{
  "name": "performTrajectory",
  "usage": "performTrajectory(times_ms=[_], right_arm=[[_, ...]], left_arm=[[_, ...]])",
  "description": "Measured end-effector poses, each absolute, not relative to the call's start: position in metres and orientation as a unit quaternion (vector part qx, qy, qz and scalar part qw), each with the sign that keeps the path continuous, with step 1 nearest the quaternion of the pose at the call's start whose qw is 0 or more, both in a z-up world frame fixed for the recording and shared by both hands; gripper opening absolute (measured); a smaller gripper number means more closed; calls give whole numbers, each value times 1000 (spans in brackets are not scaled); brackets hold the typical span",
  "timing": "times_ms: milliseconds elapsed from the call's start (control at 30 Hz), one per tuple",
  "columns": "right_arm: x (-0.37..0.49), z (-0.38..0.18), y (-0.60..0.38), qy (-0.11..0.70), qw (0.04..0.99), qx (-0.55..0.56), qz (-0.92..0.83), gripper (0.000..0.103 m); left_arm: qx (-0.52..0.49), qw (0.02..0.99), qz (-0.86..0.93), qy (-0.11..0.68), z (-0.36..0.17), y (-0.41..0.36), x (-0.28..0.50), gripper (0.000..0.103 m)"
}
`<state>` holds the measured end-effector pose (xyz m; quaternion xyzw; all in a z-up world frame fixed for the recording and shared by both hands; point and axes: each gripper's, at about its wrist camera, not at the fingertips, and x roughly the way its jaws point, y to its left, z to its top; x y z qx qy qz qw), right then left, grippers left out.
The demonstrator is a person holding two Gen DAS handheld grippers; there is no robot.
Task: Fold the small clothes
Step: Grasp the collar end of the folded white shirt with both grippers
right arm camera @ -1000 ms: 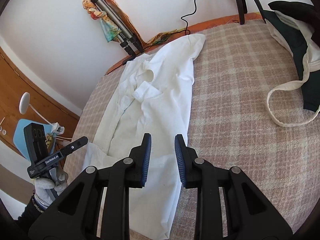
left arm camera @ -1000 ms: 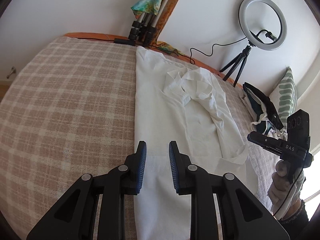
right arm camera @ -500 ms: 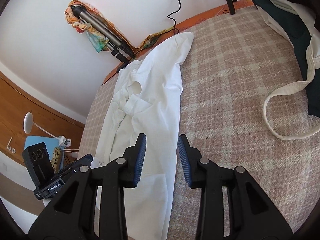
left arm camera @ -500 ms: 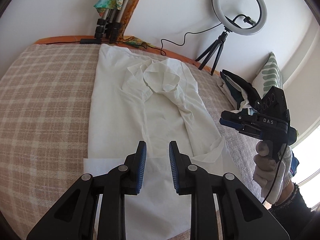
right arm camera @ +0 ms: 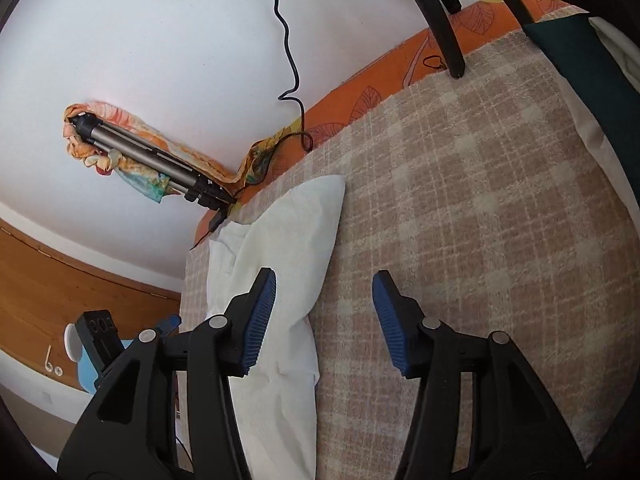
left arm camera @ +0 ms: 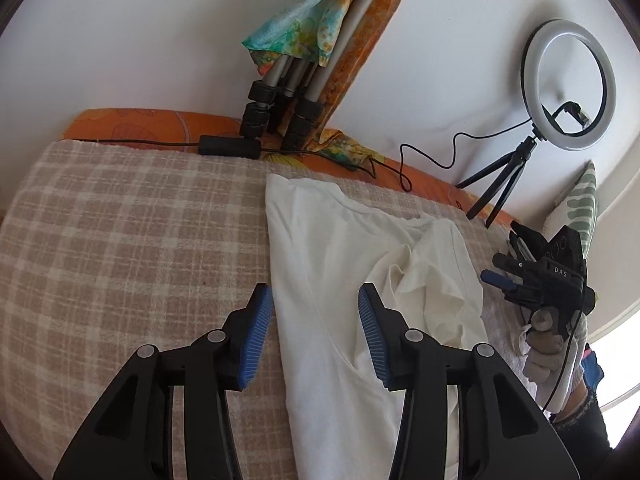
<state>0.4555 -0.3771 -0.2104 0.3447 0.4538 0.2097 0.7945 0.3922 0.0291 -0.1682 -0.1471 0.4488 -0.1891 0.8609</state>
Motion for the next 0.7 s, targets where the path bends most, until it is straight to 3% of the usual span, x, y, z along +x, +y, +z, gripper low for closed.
performTrajectory(times_ms=[267, 500, 533, 600, 633, 700], right_arm=[[500, -219, -363, 454, 788, 350, 227, 53], [513, -216, -349, 456, 788, 326, 254, 51], [514, -217, -347, 458, 788, 323, 257, 47], [517, -217, -341, 465, 788, 310, 257, 35], [518, -217, -337, 469, 790, 301, 255, 22], [521, -215, -328, 481, 795, 272, 251, 9]], left_arm=[[-179, 848, -194, 460, -199, 29, 466, 44], [-186, 843, -229, 449, -212, 20, 479, 41], [-187, 843, -231, 448, -211, 19, 480, 39], [-188, 839, -239, 452, -212, 17, 483, 14], [-183, 841, -236, 452, -212, 15, 483, 2], [-178, 850, -228, 441, -207, 15, 479, 3]])
